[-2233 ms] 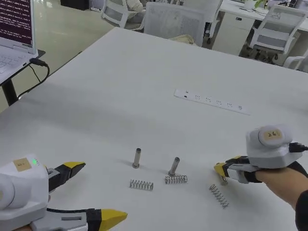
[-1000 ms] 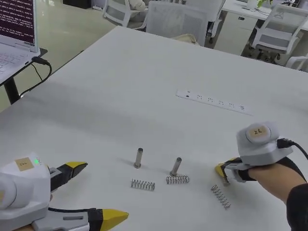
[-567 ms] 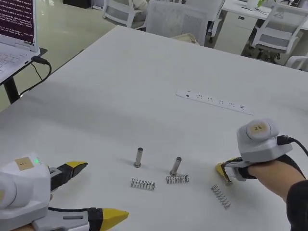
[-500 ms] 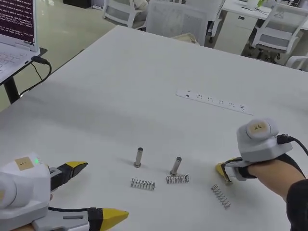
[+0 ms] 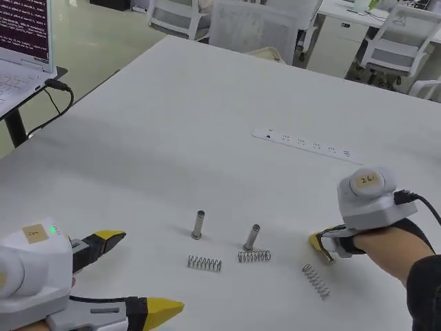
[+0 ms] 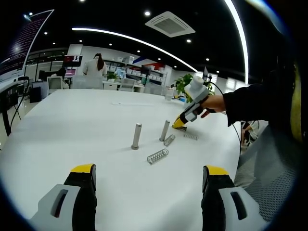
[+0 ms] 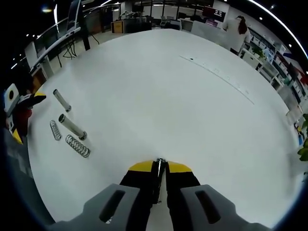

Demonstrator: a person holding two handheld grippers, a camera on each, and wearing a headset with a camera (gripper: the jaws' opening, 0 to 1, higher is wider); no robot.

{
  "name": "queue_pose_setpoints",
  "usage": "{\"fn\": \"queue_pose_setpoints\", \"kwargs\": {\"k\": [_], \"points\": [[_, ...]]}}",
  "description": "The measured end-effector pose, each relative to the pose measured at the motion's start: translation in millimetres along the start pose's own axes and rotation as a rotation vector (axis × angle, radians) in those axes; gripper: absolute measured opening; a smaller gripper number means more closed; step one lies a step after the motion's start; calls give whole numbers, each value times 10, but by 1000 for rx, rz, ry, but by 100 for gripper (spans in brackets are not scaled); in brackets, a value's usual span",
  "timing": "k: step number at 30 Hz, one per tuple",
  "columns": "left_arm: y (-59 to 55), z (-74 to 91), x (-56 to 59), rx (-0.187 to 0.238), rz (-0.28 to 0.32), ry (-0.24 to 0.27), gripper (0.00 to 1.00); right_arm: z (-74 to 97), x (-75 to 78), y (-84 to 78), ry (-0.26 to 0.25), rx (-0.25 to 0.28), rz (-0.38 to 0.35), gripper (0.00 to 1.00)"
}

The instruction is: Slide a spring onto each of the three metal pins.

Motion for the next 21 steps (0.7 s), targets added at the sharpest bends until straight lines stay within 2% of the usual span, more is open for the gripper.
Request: {"fn": "queue_pose_setpoints", "kwargs": {"k": [13,21], "points": [[1,-5,7,1,2,-4,88,10,0,-18,-6,1,-10,6],[3,-6,16,-2,-3,-9,88,98,11,-24,-6,22,-29,6]]}}
Point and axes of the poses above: the centre of the closed fingertips' face, and the gripper's own axes: z roughly backward along the fingers, x roughly to its right, y roughly out of its top, the point moved 4 cm from there along z, roughly backward along the fingers, and after that the axes turned 5 degrees about -z, right-handed, at the moved point
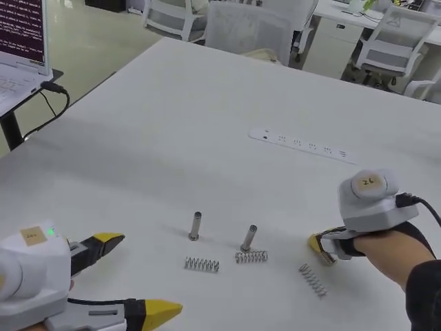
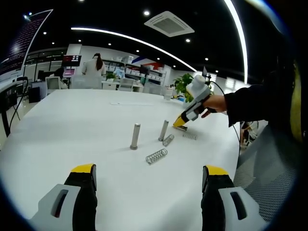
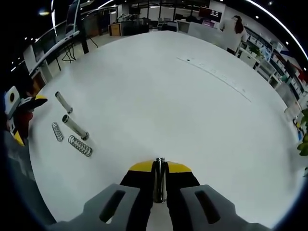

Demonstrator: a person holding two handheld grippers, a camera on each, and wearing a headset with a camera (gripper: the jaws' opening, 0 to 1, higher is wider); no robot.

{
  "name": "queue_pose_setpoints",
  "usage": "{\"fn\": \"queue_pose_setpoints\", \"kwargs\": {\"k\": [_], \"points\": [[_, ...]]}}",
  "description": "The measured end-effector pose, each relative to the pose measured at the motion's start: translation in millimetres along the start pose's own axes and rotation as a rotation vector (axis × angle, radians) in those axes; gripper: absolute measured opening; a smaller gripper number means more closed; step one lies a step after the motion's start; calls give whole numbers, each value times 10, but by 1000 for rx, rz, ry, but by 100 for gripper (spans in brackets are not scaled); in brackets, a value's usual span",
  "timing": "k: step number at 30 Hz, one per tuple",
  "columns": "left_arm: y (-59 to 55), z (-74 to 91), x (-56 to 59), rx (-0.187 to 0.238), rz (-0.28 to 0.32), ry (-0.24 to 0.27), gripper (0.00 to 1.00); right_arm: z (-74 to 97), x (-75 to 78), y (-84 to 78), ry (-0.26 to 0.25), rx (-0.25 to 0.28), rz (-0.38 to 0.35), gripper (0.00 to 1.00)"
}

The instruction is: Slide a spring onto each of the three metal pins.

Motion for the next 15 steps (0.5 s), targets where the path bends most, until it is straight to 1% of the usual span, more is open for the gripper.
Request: {"fn": "queue_pose_setpoints", "kwargs": {"k": [6,15], "points": [[16,9,0,5,-2,-1,88,58,-21,-3,1,10,-11,6],[28,10,5,11,-4,-6,88,154,-9,-22,2,29,-32,6]]}}
Point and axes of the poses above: the centre of the closed fingertips' face, and the gripper's own axes: z roughly backward along the fingers, x roughly to its right, y roughly out of its top, the point moved 4 cm from there along z, roughly backward along the fingers, and after that the axes turned 5 degrees about -z, right-handed, at the moved point
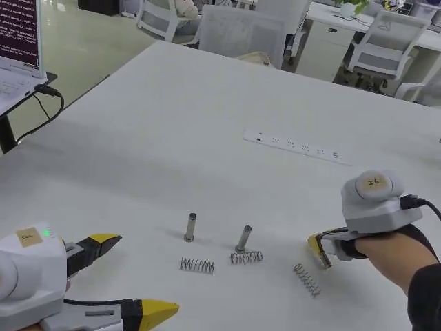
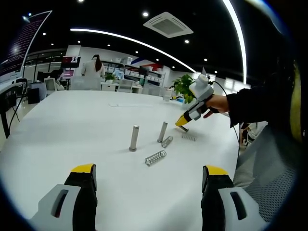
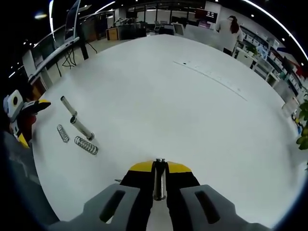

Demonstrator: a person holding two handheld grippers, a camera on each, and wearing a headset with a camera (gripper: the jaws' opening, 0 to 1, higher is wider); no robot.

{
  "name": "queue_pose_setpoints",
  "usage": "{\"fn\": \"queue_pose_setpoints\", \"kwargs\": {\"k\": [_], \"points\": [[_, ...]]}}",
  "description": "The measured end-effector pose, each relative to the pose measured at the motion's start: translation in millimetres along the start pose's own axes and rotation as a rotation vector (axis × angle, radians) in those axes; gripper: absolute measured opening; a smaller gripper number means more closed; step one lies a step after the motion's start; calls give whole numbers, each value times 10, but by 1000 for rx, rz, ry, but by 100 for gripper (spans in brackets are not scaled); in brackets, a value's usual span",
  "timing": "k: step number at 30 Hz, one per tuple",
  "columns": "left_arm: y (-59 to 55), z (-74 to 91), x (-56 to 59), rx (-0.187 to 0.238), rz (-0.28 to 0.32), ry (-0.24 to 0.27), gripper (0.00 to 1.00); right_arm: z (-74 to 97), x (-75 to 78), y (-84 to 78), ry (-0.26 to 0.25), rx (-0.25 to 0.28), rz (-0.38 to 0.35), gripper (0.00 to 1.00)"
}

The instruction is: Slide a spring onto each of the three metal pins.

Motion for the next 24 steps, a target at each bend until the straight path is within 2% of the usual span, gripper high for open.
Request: {"fn": "queue_pose_setpoints", "kwargs": {"k": [24], "points": [[16,-6,0,6,-13,-8,88,201,-39,-48,9,49,-37,6]]}}
Point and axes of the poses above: the centre of the closed fingertips' face, and the gripper's own axes: z roughly backward along the fingers, x roughly to its right, y roughly out of its top, the point moved 4 cm from there along z, roughly backward along the fingers, and after that the axes turned 5 degrees about -z, right-handed, at the moved point
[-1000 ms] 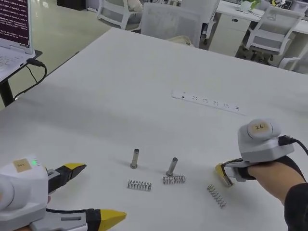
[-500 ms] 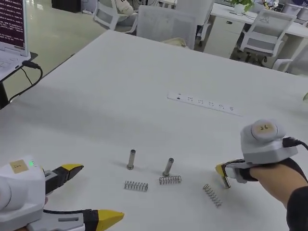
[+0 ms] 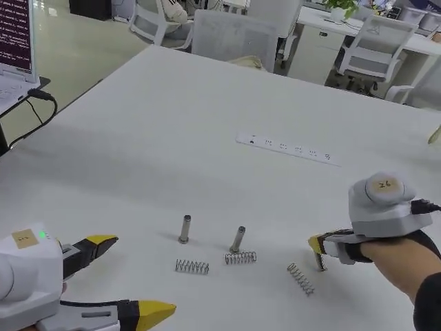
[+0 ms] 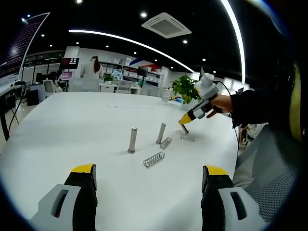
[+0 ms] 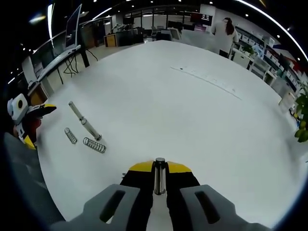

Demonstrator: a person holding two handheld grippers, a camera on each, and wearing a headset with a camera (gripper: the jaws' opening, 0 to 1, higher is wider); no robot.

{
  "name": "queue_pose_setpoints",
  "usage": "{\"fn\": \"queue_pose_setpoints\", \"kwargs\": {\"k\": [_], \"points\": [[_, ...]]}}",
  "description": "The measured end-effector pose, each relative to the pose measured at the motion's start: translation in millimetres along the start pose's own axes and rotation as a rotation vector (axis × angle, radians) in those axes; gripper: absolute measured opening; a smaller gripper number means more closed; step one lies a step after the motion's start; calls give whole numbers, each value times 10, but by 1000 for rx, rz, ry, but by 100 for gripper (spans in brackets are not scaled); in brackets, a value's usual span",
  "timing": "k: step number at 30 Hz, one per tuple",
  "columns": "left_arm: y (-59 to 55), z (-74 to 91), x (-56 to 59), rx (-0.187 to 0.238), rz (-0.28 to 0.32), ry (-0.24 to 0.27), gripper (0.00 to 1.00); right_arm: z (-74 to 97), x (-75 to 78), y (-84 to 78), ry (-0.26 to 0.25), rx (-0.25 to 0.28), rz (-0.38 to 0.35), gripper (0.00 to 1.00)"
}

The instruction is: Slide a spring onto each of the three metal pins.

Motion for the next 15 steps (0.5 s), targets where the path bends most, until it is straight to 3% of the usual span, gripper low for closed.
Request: {"fn": "queue_pose_setpoints", "kwargs": {"k": [15], "points": [[23,-3,20,2,-7,-3,88,85,-20,-18,5,27,-3,6]]}}
Point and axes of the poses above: the centre of the closed fingertips' face, and the gripper's own axes: z roughly backward along the fingers, x roughly to its right, y roughly out of its top, the point moved 4 cm from there along z, roughly backward along the fingers, and after that the axes turned 5 degrees about -z, right-handed, at the moved point
